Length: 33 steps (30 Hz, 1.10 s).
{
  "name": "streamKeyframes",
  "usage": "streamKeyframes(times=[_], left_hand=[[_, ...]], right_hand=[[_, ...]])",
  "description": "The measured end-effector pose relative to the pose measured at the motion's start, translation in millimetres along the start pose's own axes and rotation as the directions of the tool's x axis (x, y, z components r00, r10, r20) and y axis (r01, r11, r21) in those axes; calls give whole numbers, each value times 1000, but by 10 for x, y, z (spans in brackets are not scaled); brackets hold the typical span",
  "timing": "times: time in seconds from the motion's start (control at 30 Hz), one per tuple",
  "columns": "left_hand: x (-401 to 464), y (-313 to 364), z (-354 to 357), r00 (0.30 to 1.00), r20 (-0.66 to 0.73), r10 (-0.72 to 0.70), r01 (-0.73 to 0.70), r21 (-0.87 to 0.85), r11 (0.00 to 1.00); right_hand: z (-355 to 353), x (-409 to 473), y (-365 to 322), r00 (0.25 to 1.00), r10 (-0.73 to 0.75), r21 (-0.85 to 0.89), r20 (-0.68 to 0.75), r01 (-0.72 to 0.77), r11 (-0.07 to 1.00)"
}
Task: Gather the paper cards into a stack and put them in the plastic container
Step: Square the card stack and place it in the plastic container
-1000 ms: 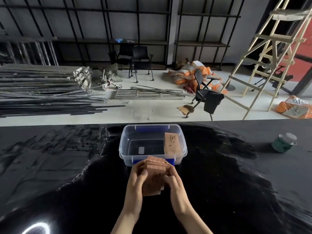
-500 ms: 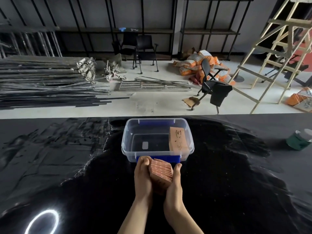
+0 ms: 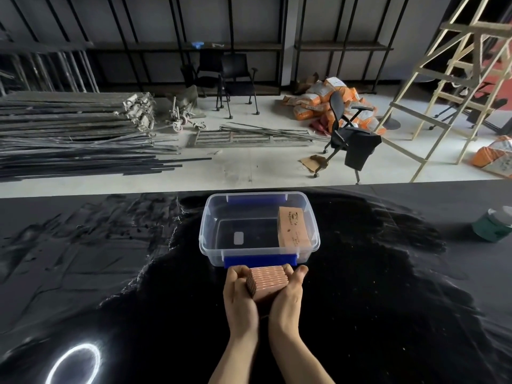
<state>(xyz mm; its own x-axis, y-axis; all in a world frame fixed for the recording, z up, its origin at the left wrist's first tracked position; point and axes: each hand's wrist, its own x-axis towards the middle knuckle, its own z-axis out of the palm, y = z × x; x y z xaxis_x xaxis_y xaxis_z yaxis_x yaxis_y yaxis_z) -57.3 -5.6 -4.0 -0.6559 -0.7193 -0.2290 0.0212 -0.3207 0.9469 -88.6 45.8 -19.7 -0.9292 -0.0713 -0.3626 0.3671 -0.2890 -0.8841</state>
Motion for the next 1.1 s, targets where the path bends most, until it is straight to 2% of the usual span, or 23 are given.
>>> streamKeyframes(times=[0.1, 0.2, 0.23, 0.3, 0.37, 0.43, 0.47, 0.53, 0.6, 0.67, 0.73, 0.8, 0.87, 0.9, 0.93, 1.0, 1.03, 1.1], left_hand=[[-3, 24, -41, 996, 76, -41, 41, -1, 999], [-57, 79, -299, 952, 299, -70, 55, 60, 997], [-76, 101, -412, 919, 391, -51, 17, 90, 996], [-77, 104, -616, 840, 543, 14, -186, 263, 947], [-58, 81, -681, 814, 575, 87, -397, 441, 805], [-36, 111, -683, 833, 536, 137, -456, 526, 718], [-19, 145, -685, 841, 521, 144, -457, 543, 705], [28, 242, -730, 821, 551, 150, -501, 568, 653], [81, 362, -776, 771, 627, 116, -583, 619, 527], [123, 447, -771, 735, 676, 45, -638, 669, 381], [143, 461, -722, 714, 700, 0, -676, 690, 260], [128, 440, -687, 716, 698, -25, -678, 703, 217], [117, 348, -719, 730, 683, -7, -662, 710, 242], [96, 289, -747, 746, 666, 11, -637, 709, 303], [68, 224, -775, 775, 631, 41, -585, 691, 425], [-10, 97, -744, 871, 484, 80, -378, 557, 739], [-48, 37, -680, 918, 389, 72, -264, 468, 843], [-88, -58, -496, 977, 196, 83, -149, 350, 925]], right_hand=[[52, 9, -91, 996, 49, 12, -79, -48, 999], [45, -16, -189, 980, 108, 46, -170, -102, 994], [32, -26, -227, 971, 130, 63, -199, -120, 991], [6, -31, -275, 954, 194, 98, -227, -176, 980], [1, -42, -313, 935, 287, 117, -206, -268, 956], [-11, -90, -360, 929, 333, 107, -160, -319, 942], [-49, -106, -368, 944, 299, 79, -141, -290, 954], [-161, -106, -377, 986, 130, -6, -106, -131, 991], [-293, -84, -374, 993, -105, -140, -50, 97, 985], [-345, -49, -314, 961, -272, -282, 60, 277, 918], [-339, -38, -209, 942, -300, -351, 151, 335, 874], [-331, -28, -103, 939, -298, -421, 170, 343, 840], [-361, 6, -18, 941, -300, -458, 155, 338, 822], [-373, 18, 2, 942, -300, -466, 150, 335, 819], [-373, 23, 5, 942, -302, -473, 147, 335, 815], [-356, 19, 6, 938, -314, -476, 144, 344, 809], [-352, 20, 12, 937, -321, -476, 139, 347, 808], [-350, 24, 38, 940, -317, -470, 125, 338, 816]])
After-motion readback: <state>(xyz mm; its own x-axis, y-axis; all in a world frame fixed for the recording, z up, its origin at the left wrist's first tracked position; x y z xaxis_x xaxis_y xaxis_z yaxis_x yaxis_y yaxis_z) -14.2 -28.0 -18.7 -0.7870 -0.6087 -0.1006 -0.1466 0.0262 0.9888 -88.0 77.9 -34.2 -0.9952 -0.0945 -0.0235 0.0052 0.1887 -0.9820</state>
